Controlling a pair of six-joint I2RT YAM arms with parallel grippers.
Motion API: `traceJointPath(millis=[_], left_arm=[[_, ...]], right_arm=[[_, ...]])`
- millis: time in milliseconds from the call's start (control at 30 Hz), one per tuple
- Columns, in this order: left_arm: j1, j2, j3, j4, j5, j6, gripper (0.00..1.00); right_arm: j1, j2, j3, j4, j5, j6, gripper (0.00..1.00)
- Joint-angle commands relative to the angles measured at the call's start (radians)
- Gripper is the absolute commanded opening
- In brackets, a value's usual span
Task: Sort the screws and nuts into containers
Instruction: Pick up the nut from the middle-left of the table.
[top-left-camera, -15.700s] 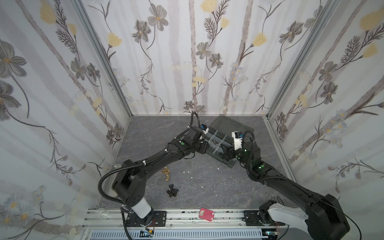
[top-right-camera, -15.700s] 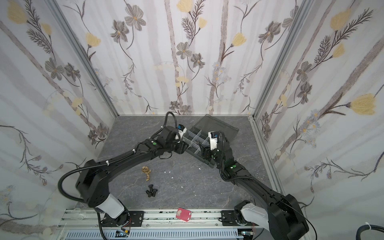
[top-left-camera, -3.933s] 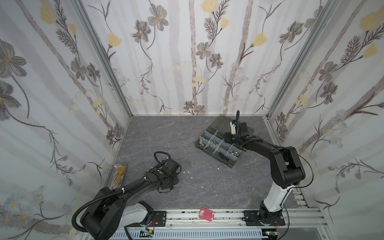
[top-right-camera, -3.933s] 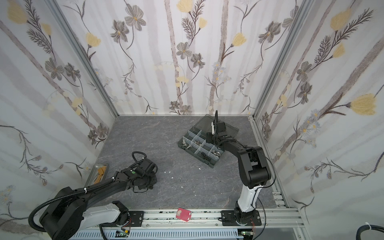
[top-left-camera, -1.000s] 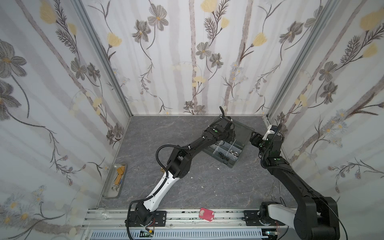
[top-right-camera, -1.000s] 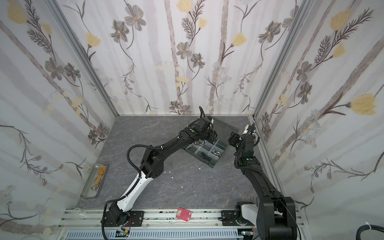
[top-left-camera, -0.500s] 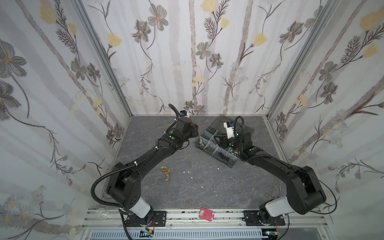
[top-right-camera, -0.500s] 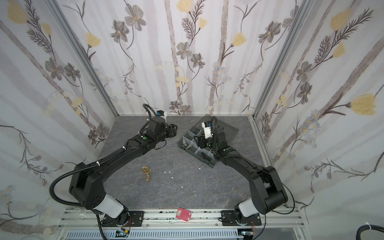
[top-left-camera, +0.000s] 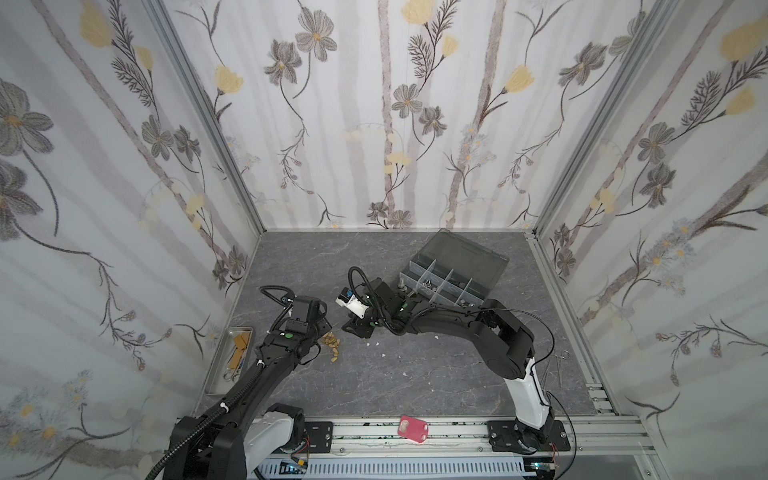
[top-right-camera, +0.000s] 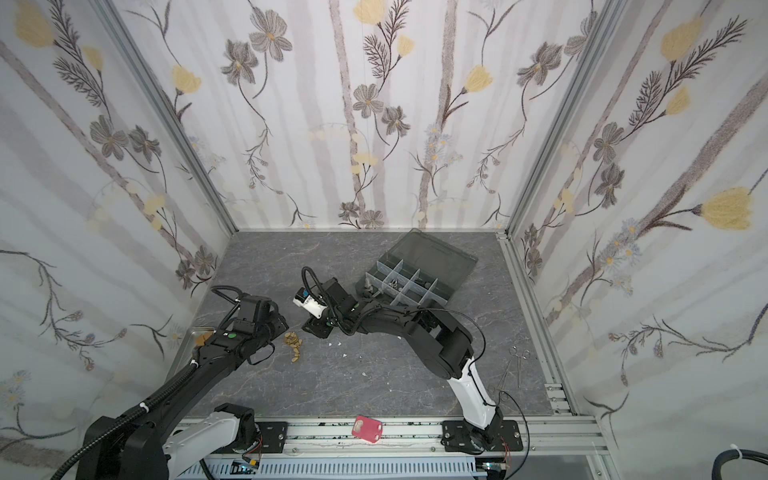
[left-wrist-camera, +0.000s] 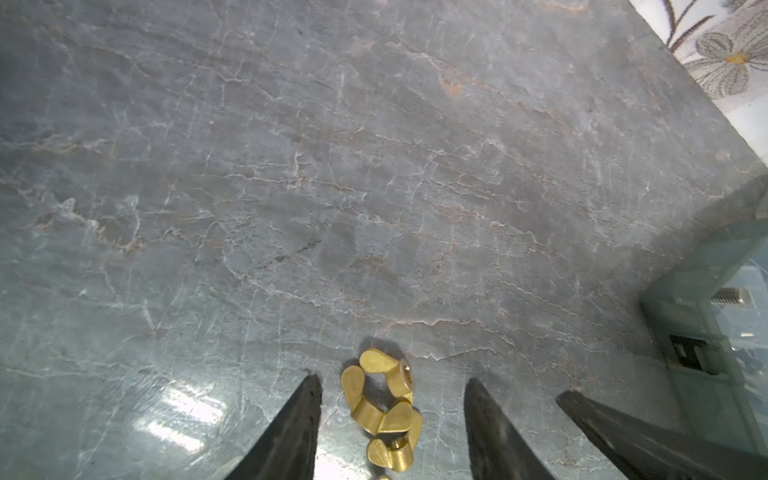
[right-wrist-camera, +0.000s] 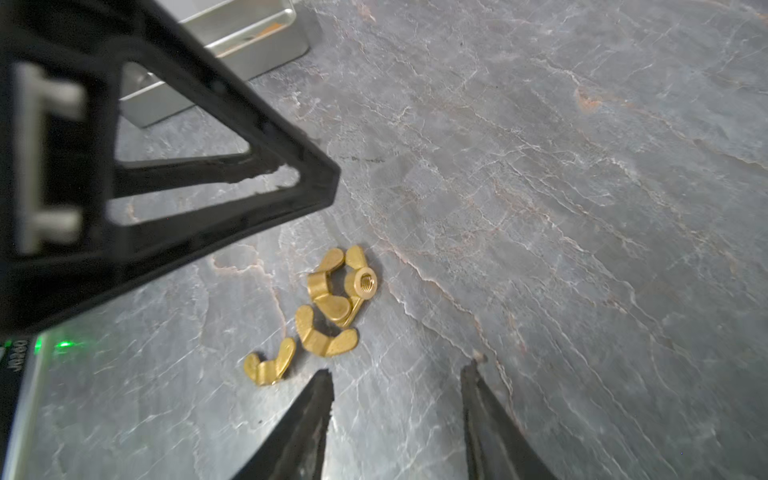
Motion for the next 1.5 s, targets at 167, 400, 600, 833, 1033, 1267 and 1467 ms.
traceJointPath(millis=[167, 400, 600, 833, 1033, 1267, 1467], left_arm=[[0.024, -0.050, -0.063, 0.063, -0.022, -0.050, 0.56], [0.040, -0.046, -0.103, 0.110, 0.005, -0.044, 0.61], [0.041, -0.045, -0.114, 0.145, 0.029, -0.040, 0.62], [0.041, -0.057, -0.112, 0.147, 0.027, -0.023, 0.62], [0.041, -0.043, -0.113, 0.188, 0.052, -0.007, 0.64], [0.042, -0.015, -0.076, 0.154, 0.047, 0.003, 0.71], [0.041, 0.088, -0.053, 0.149, 0.063, 0.017, 0.77]], right_arm=[[0.030, 0.133, 0.140, -0.026, -0.024, -0.050, 0.51], [0.056, 0.208, 0.205, -0.059, -0.061, -0.101, 0.51], [0.060, 0.259, 0.271, -0.100, -0.062, -0.113, 0.47], [0.056, 0.255, 0.275, -0.125, -0.029, -0.115, 0.26], [0.042, 0.211, 0.264, -0.125, -0.020, -0.107, 0.17], [-0.033, 0.029, 0.126, -0.013, -0.078, -0.008, 0.11], [-0.165, -0.112, 0.003, 0.032, -0.048, 0.051, 0.08]])
